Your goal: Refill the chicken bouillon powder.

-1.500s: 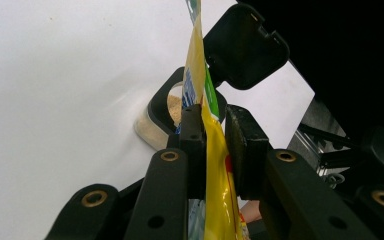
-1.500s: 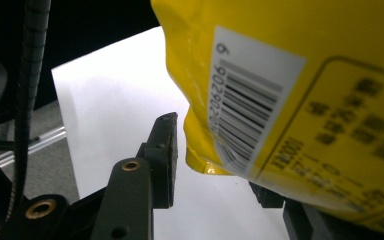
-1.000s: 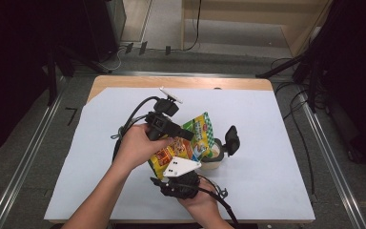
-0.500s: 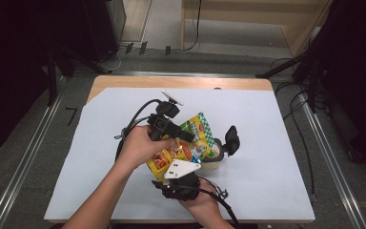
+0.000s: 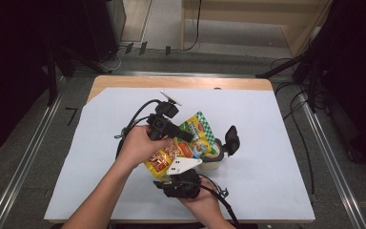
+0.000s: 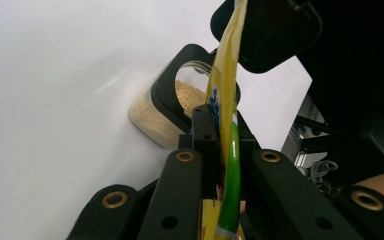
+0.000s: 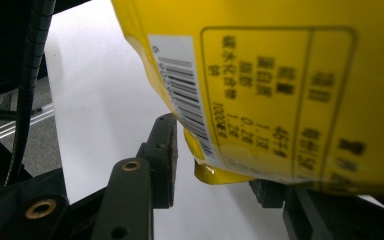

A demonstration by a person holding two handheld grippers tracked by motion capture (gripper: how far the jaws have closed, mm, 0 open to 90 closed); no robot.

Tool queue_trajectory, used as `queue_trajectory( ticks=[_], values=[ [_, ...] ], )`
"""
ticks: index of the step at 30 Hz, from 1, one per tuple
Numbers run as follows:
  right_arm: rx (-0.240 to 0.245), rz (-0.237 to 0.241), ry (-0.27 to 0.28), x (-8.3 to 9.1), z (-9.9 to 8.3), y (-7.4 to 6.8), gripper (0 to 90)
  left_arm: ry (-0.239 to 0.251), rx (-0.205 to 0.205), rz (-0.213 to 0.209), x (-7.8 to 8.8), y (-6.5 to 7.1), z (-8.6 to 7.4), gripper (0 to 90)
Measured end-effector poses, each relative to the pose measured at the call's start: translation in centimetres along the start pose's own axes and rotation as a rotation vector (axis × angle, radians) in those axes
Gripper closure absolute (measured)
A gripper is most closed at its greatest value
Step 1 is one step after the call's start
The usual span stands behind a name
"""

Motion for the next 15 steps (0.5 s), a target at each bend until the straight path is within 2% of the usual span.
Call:
queue_trajectory(
  ticks=[6, 11, 15],
  values=[
    [-0.009, -0.01, 0.001, 0.1, 0.1, 0.4, 57.7, 0.031, 0.012, -0.022, 0.9, -0.3, 0.2, 87.6],
    [-0.049, -0.009, -0.016, 0.1, -0.2, 0.8, 55.8, 0.057, 0.027, -0.041, 1.8, -0.7, 0.3, 88.1],
    [-0.054, -0.015, -0.01, 0.2, -0.1, 1.2, 53.4, 0.076, 0.041, -0.089, 2.8, -1.0, 0.4, 88.3]
  ],
)
Point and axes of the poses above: each handheld gripper's, and its own axes: x roughly backward along the jaws, z roughly out of its top, y roughly to its right, the point moved 5 cm from there along -x, roughly forward along the jaws, and after that the axes turned 6 degrees about x, right-handed, at the moved point
